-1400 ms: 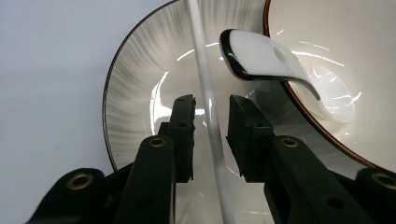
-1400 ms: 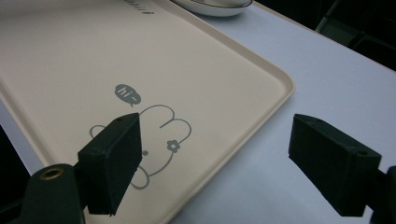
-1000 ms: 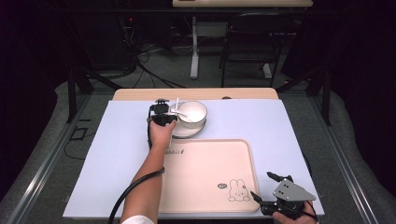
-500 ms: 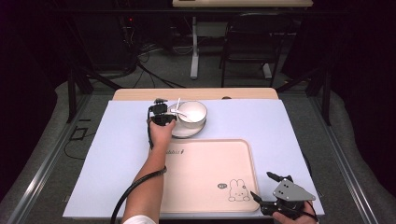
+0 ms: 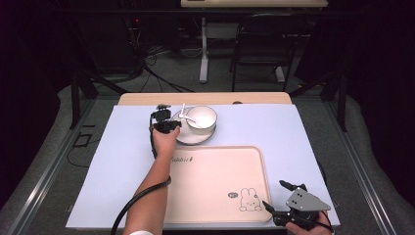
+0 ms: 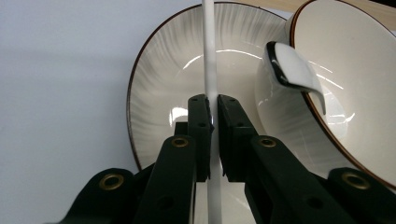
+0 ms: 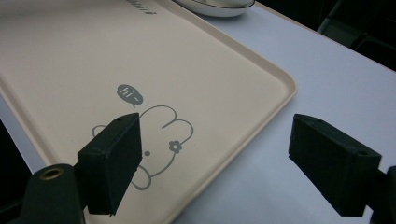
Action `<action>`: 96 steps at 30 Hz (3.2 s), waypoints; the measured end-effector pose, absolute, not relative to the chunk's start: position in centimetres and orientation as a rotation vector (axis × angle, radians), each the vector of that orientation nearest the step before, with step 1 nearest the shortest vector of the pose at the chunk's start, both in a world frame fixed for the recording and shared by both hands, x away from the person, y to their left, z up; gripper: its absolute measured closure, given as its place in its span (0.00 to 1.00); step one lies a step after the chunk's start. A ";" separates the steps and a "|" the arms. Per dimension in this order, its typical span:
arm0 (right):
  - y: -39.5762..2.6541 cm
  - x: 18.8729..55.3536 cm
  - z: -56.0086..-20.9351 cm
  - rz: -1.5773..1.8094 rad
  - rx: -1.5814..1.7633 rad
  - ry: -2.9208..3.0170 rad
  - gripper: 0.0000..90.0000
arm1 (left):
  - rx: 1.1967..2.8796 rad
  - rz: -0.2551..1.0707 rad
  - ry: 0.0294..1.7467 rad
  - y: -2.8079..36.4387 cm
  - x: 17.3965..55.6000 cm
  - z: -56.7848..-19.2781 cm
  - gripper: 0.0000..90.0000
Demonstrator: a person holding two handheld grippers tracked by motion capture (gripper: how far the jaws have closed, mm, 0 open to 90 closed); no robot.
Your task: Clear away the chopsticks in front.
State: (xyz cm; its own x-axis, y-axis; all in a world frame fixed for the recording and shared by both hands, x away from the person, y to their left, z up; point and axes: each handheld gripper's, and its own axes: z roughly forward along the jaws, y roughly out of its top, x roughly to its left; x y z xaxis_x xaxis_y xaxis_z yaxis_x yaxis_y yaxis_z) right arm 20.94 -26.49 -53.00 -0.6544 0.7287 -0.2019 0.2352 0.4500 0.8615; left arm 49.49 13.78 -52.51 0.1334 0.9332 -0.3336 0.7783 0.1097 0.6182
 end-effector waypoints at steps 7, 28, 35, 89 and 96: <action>-26.4 20.9 -53.0 1.147 0.805 2.145 0.19 | 1.673 0.295 1.681 15.1 47.9 -51.9 0.94; -26.1 20.9 -53.1 1.144 0.794 2.153 0.19 | 1.658 0.360 1.714 17.8 41.3 -51.5 0.94; -26.0 21.0 -53.1 1.142 0.789 2.155 0.19 | 1.657 0.354 1.705 17.9 38.8 -52.1 0.94; -25.9 20.9 -53.0 1.137 0.778 2.159 0.19 | 1.710 0.415 1.773 17.8 29.7 -55.1 0.93; -25.8 20.9 -53.1 1.137 0.781 2.158 0.19 | 1.687 0.397 1.777 17.8 29.9 -55.1 0.92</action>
State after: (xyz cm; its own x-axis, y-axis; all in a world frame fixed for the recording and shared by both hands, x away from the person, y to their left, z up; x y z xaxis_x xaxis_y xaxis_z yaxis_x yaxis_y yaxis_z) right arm 20.94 -25.84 -53.06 -0.6656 0.7152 -0.2131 0.2288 0.4673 0.8539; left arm 29.86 17.83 -55.12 0.0365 0.9691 -0.2438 0.7730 0.1273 0.6215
